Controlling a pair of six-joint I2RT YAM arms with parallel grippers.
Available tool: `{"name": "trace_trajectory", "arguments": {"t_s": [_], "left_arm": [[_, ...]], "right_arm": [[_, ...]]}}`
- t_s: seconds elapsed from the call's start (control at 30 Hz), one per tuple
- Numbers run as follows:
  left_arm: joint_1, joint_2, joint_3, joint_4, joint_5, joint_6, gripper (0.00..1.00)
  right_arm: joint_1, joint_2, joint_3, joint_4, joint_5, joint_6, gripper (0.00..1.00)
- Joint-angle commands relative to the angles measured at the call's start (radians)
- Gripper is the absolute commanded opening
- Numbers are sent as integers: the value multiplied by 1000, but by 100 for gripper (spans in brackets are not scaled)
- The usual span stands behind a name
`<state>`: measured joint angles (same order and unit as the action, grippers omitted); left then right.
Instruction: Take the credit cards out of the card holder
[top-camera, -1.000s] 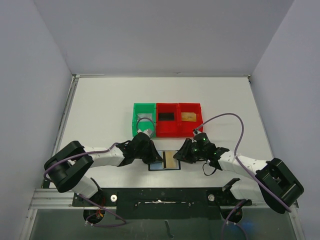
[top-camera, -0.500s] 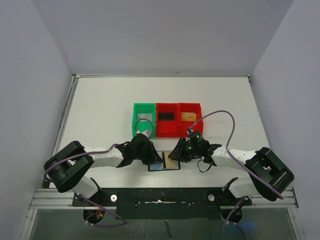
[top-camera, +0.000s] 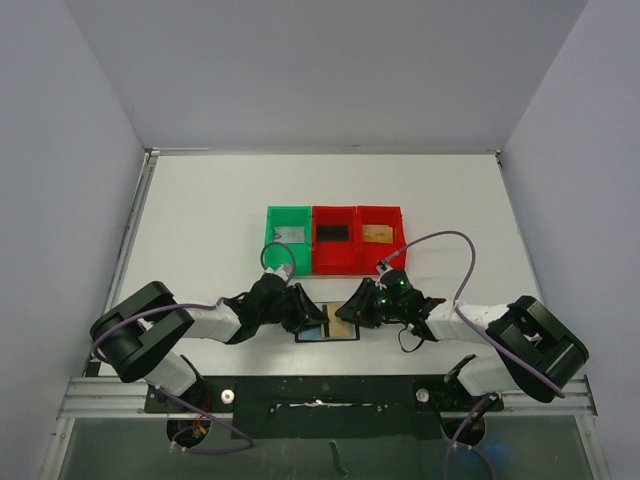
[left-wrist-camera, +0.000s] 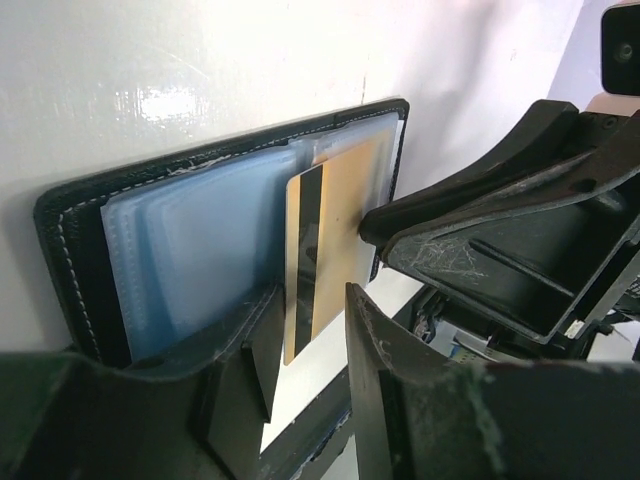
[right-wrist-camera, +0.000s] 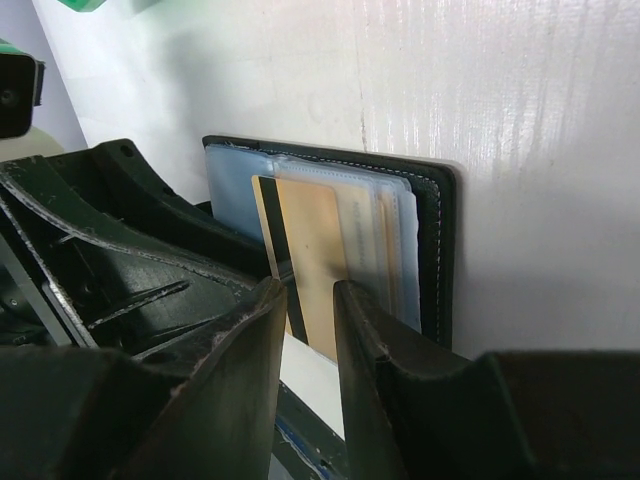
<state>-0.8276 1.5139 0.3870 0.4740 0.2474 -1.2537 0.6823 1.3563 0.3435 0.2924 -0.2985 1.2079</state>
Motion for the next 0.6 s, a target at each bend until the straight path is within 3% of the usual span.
{"name": "trace_trajectory", "arguments": {"t_s": [0.0, 0.23, 0.47, 0.57], "left_arm": [[4, 51, -37, 137, 39, -50, 30], [4, 78, -75, 259, 58, -93, 23], [8, 14, -62, 147, 21, -55, 0], [14, -27, -53, 76, 2, -33, 0]], "right_arm": [[10, 41, -41, -17, 1, 2, 29], [10, 42, -46, -19, 8, 0, 28], [9, 19, -8, -118, 49, -39, 28], [10, 7, 9, -164, 68, -57, 29]]}}
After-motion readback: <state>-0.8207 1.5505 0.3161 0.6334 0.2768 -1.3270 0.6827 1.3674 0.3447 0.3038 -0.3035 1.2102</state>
